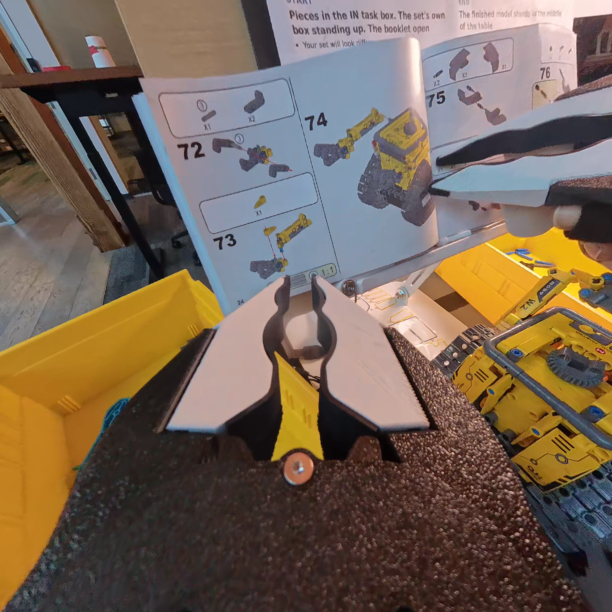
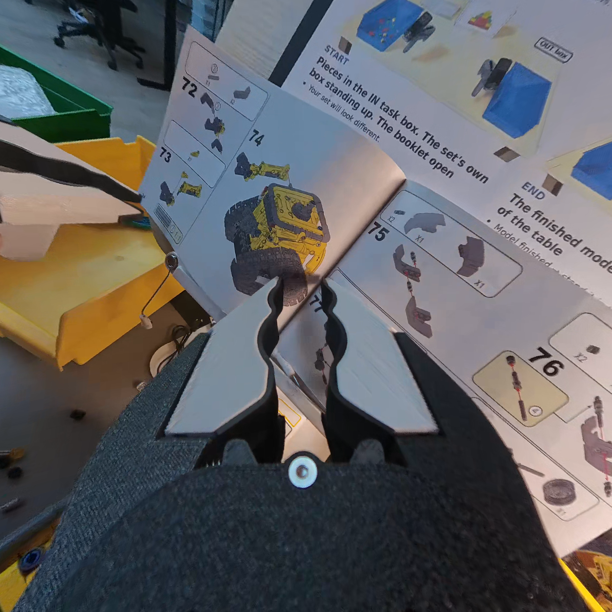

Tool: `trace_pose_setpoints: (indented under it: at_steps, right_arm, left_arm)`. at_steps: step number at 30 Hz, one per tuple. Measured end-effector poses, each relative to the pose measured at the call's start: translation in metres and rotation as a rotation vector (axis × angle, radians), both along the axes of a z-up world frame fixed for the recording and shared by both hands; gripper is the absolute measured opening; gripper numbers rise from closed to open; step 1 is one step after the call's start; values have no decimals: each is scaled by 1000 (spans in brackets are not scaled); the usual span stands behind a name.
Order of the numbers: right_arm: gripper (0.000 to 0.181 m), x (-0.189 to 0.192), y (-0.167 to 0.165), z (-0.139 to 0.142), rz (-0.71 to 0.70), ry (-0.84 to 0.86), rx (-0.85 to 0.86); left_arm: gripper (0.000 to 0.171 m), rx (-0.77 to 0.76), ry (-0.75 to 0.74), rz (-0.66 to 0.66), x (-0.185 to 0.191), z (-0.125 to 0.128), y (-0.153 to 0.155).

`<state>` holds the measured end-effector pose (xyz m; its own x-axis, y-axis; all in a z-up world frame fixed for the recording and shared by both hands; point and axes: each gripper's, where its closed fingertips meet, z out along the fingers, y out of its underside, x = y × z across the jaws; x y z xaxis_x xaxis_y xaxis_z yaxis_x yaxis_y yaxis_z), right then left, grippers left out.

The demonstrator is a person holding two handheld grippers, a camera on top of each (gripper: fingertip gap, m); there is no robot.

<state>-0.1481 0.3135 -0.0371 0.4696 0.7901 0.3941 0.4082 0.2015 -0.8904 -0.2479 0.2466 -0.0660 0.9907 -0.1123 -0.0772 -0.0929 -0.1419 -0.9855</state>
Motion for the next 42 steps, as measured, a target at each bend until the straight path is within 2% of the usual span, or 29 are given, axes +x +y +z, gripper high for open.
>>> trace_pose_setpoints:
  at_steps: [5,10,15,20,25,30,35,42]
  right_arm:
    - [21,0,1,-1,1,-17,-4]
    - [21,-1,1,-1,8,-59,-14]
    - [21,1,0,-2,40,-58,-60]
    - [22,1,0,-2,65,-25,-103]
    - [24,3,-3,-1,79,-23,-102]
    - [27,20,-5,0,73,-21,-77]
    - [28,50,0,-2,34,-9,-72]
    - [30,84,11,-17,-27,-6,-104]
  left_arm:
    - [11,74,-30,9,8,19,-2]
    - [10,139,7,34,24,47,10]
    - [17,126,-26,15,34,46,29]
    - [17,129,-4,9,48,47,42]
    - [16,121,9,20,45,47,45]
    - [17,98,-10,20,34,30,32]
    - [22,43,-25,-14,36,2,11]
    - [40,-154,22,-66,42,-52,-3]
